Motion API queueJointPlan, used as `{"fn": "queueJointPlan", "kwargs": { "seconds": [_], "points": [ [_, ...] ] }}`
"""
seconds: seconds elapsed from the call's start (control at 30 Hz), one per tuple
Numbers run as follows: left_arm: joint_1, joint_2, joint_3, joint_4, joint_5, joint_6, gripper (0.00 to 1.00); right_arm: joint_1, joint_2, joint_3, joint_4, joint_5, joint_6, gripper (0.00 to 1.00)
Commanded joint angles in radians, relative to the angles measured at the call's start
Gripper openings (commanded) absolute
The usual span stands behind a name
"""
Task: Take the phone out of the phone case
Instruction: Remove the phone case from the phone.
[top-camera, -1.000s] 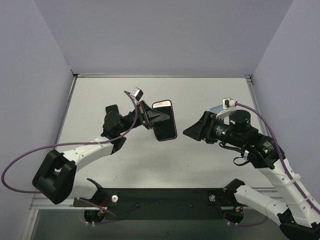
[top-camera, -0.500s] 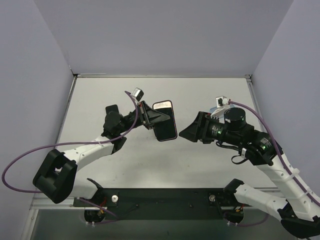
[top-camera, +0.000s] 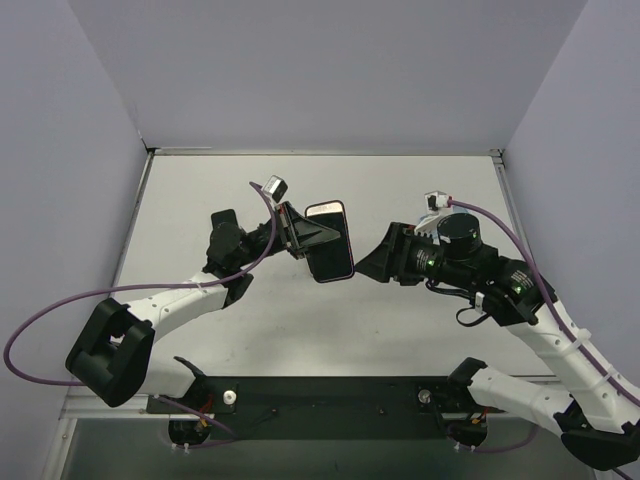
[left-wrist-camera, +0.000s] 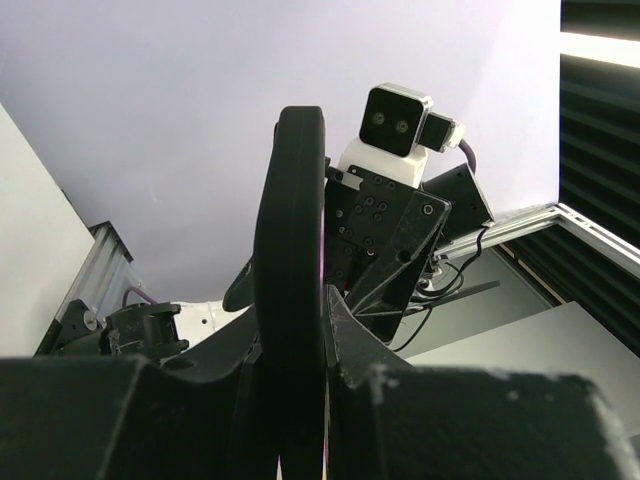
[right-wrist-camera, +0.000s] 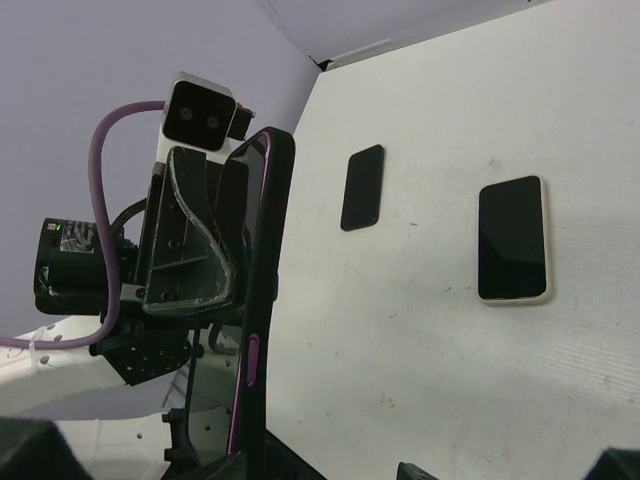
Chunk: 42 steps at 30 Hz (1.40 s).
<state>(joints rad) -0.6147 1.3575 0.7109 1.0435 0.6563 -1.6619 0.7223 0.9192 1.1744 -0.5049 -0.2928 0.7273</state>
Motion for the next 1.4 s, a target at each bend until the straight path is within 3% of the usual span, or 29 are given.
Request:
{"fn": "queueJointPlan", "kwargs": {
  "seconds": [0.0,0.3,0.53,0.8,1.0,1.13,1.37],
  "points": [
    [-0.007,-0.023,0.053,0.107,-0.007,-0.001,0.00,0.019,0.020,-0.005,-0.020,0.069,-0.026,0.54],
    [-0.007,-0.052,0.064,0.098,-0.012,-0.001,0.00,0.100,0.069,0.010,-0.055,0.161,-0.043,0.54],
    [-0.007,-0.072,0.071,0.098,-0.024,-0.015,0.00,0.198,0.173,0.039,-0.171,0.405,-0.048,0.53],
    [-0.011,-0.081,0.065,0.164,-0.044,-0.067,0.00,0.198,0.204,-0.047,-0.115,0.462,-0.012,0.53],
    [-0.014,-0.103,0.052,0.142,-0.053,-0.055,0.00,0.129,0.094,-0.226,0.197,0.234,0.084,0.53],
    [-0.017,-0.101,0.019,0.167,-0.064,-0.061,0.00,0.022,0.014,-0.410,0.615,0.000,0.246,0.53],
    [-0.031,-0.100,-0.014,0.202,-0.081,-0.079,0.00,-0.012,0.020,-0.498,0.905,-0.046,0.380,0.53]
  ]
}}
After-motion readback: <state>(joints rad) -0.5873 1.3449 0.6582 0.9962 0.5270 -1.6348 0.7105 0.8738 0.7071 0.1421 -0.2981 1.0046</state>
